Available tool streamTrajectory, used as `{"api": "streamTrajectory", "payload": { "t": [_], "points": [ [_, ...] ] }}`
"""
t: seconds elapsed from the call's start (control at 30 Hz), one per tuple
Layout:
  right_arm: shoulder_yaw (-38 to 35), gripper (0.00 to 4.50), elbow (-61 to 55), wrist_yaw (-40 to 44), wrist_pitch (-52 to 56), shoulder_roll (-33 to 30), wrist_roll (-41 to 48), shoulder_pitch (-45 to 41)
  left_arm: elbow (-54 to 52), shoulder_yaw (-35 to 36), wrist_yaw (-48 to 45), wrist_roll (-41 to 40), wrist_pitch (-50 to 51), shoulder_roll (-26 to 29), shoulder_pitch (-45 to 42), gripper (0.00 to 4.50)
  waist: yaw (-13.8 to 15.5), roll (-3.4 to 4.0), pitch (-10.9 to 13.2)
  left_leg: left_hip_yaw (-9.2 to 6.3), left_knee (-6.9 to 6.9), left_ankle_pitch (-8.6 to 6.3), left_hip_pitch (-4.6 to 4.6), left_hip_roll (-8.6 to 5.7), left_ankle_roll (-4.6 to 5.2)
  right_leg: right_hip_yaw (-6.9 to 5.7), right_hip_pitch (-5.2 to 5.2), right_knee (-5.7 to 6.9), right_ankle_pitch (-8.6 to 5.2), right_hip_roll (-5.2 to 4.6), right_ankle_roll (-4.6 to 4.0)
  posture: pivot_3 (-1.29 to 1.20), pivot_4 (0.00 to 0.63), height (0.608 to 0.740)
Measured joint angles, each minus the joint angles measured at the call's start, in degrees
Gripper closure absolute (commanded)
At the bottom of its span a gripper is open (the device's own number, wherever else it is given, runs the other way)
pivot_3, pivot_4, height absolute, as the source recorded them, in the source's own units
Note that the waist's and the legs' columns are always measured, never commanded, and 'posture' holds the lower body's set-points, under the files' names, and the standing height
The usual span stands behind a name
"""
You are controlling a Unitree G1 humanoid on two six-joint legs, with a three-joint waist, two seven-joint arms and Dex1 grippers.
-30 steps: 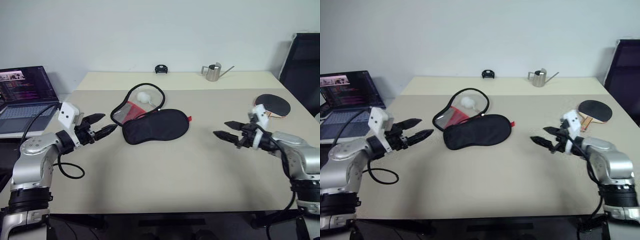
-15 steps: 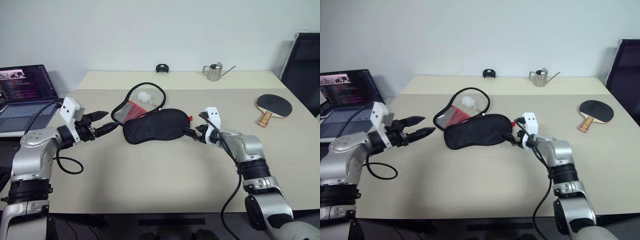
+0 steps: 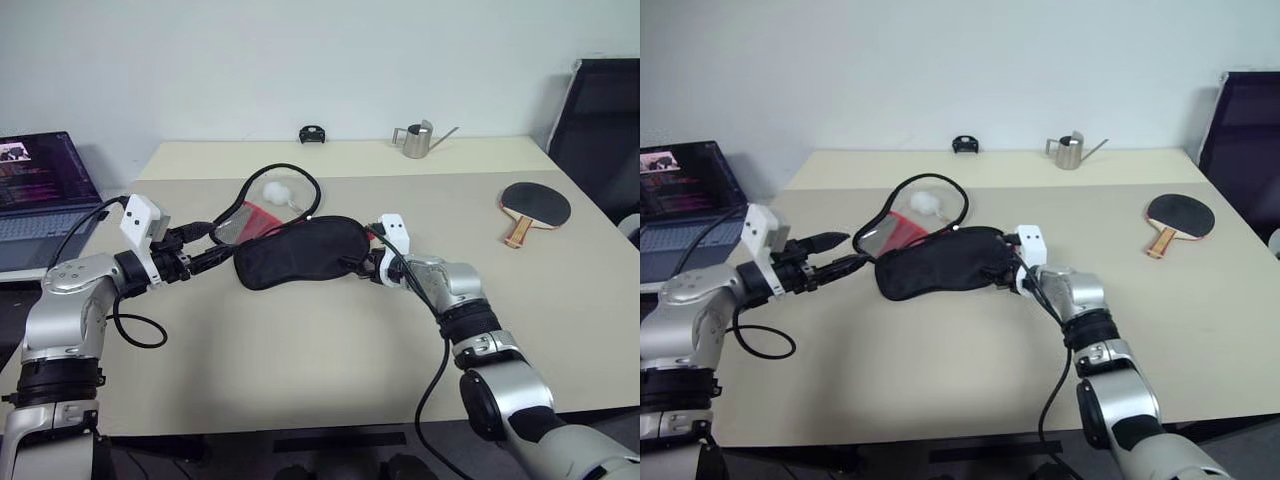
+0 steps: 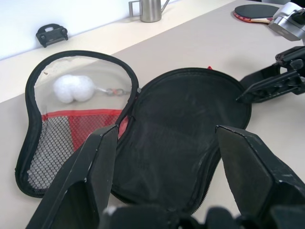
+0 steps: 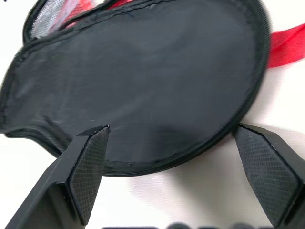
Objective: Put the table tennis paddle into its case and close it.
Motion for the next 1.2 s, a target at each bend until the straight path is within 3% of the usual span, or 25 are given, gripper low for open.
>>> {"api": "streamTrajectory", "payload": {
  "t": [0.27,0.3,0.37,0.7,0.73,0.97,1.2],
  "points": [
    [-3.2,0.06,0.1,-2.1,2.0,3.4,1.9,-1.1,0.0,0.0,0.3,0.2,-0.3,0.0,0.0,0.96,0.1,0.00,0.0,-0.01,0.00,0.01,-0.01,0.00,-0.03,-0.01,-0.04,0.08,0.00,-0.01,0.00,0.00,0.150,0.740],
    [-3.4,0.22,0.1,-2.7,1.9,3.6,1.8,-1.1,0.0,0.0,0.5,0.2,-0.3,0.0,0.0,0.96,0.1,0.00,0.0,-0.01,0.00,0.02,-0.01,0.00,-0.03,-0.01,-0.04,0.09,0.00,-0.01,0.00,0.00,0.150,0.740],
    [-3.9,0.64,0.1,-4.3,1.6,4.4,1.8,-1.1,0.0,0.0,0.8,0.2,-0.5,0.0,0.1,0.96,0.1,0.00,0.0,-0.01,0.00,0.02,-0.01,0.00,-0.03,0.00,-0.08,0.14,0.00,-0.01,0.00,0.00,0.150,0.740],
    [-12.7,4.32,1.3,-15.0,-0.2,9.6,4.5,-0.3,-0.4,0.0,1.3,0.2,-1.1,-0.1,1.2,0.96,0.0,-0.01,0.0,-0.01,-0.01,0.06,0.00,0.00,-0.11,0.00,-0.15,0.31,0.00,-0.01,0.00,0.00,0.150,0.740],
    [-13.3,4.47,1.2,-15.5,0.0,9.6,4.9,-0.3,-0.5,0.0,1.3,0.2,-1.1,-0.1,1.4,0.96,0.1,-0.01,0.0,-0.01,0.00,0.07,0.00,0.00,-0.11,0.00,-0.15,0.31,0.00,-0.01,0.00,0.00,0.150,0.740],
    [-16.8,4.47,-0.3,-17.6,6.8,6.9,8.7,-0.4,-0.9,0.0,1.4,0.2,-1.1,-0.1,1.4,0.96,0.1,-0.01,0.0,0.00,-0.01,0.07,-0.01,0.00,-0.10,-0.01,-0.14,0.30,0.00,-0.01,0.00,0.00,0.150,0.740],
    [-16.5,4.47,-13.9,-17.4,21.6,2.8,12.9,3.1,-1.0,-0.3,1.3,0.3,-1.2,-0.4,1.3,0.96,0.2,-0.03,0.0,-0.01,-0.02,-0.01,-0.04,0.00,0.03,-0.01,-0.14,0.28,0.00,-0.01,0.00,0.00,0.150,0.740]
  ]
}}
